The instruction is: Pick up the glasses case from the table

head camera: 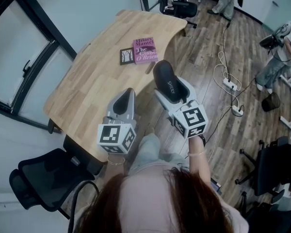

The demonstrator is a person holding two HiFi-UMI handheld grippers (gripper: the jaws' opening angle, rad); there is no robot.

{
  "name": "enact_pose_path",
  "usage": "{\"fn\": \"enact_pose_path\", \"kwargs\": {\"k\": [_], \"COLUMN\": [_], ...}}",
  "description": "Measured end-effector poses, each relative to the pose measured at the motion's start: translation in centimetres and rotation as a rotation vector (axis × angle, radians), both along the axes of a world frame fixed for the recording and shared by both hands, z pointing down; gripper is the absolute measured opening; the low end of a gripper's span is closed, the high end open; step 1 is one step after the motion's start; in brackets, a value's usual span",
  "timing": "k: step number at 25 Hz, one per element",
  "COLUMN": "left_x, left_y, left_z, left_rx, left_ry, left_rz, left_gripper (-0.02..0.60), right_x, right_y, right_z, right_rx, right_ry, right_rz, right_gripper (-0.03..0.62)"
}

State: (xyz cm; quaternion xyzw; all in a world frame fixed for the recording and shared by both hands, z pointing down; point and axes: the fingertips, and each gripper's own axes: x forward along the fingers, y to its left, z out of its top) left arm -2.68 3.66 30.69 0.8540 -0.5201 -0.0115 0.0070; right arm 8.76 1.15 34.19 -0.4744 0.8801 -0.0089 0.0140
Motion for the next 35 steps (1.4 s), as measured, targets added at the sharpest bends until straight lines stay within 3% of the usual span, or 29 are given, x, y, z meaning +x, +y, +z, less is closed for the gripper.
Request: {"fn": "enact_pose_path", "kwargs": {"k": [35], "left_x": [1.1], "left_y": [1.1], "left_z": [0.8], "left_rx": [0.006], "left_ry": [-0.004], "left_rz": [0.04], "left_gripper": [0.01], "right_x": [0.7], "right_y": [1.7], "right_z": [-1.1], "right_rx": [0.056], "right_ry": [-0.007], "right_rz": [0.023], "right_gripper": [0.347]}}
